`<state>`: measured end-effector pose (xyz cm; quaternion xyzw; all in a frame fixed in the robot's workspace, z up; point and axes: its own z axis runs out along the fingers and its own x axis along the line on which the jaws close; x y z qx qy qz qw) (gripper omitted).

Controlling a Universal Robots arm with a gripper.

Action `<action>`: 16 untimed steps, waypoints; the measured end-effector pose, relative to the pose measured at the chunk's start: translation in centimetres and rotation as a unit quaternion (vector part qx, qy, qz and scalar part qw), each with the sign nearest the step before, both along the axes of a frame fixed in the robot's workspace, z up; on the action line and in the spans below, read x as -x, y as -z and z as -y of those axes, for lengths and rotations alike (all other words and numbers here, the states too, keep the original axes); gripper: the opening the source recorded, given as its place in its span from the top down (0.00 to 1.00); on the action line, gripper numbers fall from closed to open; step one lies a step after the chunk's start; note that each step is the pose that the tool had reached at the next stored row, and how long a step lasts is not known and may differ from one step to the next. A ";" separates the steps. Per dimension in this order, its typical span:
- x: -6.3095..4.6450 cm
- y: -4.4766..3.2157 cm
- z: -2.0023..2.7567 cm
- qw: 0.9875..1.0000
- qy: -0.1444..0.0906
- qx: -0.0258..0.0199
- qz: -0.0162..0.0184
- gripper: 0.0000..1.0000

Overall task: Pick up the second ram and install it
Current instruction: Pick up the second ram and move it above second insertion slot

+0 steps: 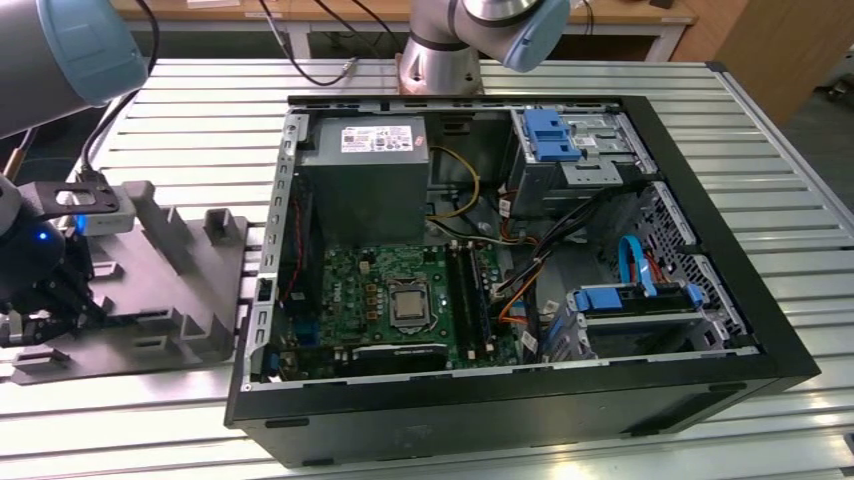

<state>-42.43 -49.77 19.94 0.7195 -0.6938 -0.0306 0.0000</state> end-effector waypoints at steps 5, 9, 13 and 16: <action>0.0 0.01 0.00 1.000 0.000 0.000 0.000 0.88; 0.0 0.05 0.00 1.000 0.014 0.000 0.000 0.88; 0.0 0.10 0.00 0.999 0.050 0.000 0.000 0.88; 0.0 0.13 0.00 0.998 0.057 0.000 0.000 0.88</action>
